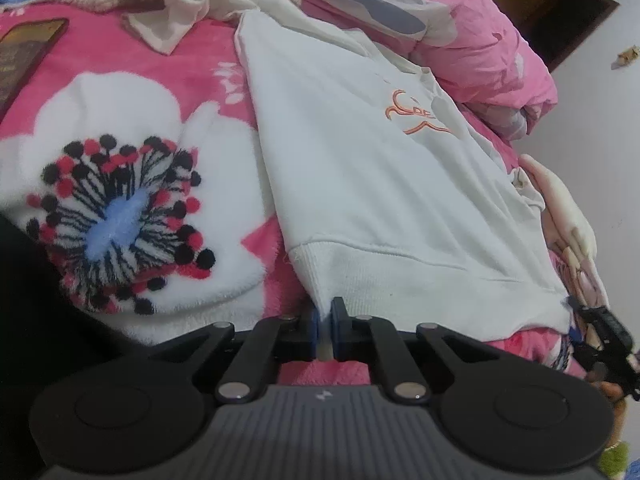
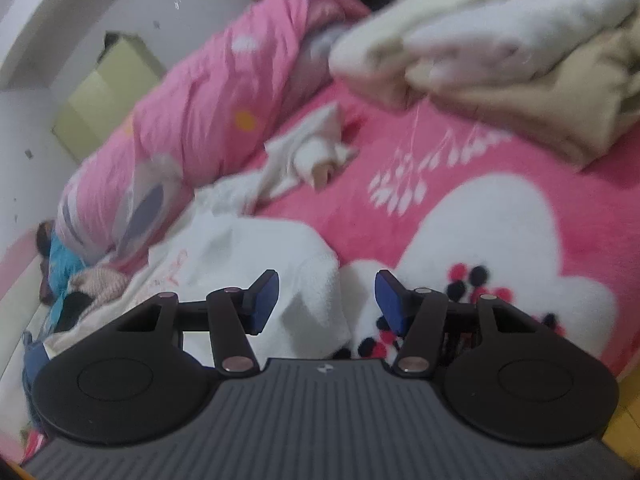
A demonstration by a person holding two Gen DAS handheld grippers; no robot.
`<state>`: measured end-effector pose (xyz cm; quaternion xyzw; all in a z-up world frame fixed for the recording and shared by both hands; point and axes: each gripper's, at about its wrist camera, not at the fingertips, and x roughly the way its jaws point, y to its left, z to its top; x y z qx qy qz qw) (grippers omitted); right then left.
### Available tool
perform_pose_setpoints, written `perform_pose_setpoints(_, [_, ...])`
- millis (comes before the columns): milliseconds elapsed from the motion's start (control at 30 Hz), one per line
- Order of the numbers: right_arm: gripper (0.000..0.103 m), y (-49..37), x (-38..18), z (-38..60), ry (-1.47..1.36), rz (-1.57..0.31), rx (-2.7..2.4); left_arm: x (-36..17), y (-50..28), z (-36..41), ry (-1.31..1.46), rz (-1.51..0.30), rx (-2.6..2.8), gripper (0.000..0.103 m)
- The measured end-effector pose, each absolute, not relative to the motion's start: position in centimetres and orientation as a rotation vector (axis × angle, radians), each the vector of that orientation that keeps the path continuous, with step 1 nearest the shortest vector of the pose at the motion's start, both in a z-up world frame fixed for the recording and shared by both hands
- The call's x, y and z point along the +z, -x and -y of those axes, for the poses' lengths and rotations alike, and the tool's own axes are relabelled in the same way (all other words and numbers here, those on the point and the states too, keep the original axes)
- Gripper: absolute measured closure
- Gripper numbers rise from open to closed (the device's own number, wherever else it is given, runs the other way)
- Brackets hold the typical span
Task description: Fold clothes
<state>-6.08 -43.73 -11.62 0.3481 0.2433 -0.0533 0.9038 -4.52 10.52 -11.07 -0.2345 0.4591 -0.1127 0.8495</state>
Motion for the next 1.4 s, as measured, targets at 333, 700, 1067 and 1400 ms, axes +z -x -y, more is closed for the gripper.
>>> perform_pose_setpoints(333, [0.097,7.1,-8.0,42.7,-0.752,-0.444,0.000,-7.6,6.0,-12.7,0.565,-0.913,-0.315,0.097])
perform_pose_setpoints(700, [0.091,8.4,-10.7,40.9,-0.739,-0.589,-0.008,-10.1,5.8,-15.9,0.596,-1.032,-0.250,0.095])
perform_pose_setpoints(1067, [0.035,6.0,-4.9,43.6,-0.718,-0.505,0.040,-5.3,4.7,-16.0,0.311,-0.846,-0.194,0.047])
perform_pose_setpoints(1400, [0.024,-18.7,-8.0,43.4,-1.004,-0.771,0.117,-6.6,-8.8,-7.0,0.152,-0.700,-0.399,0.043])
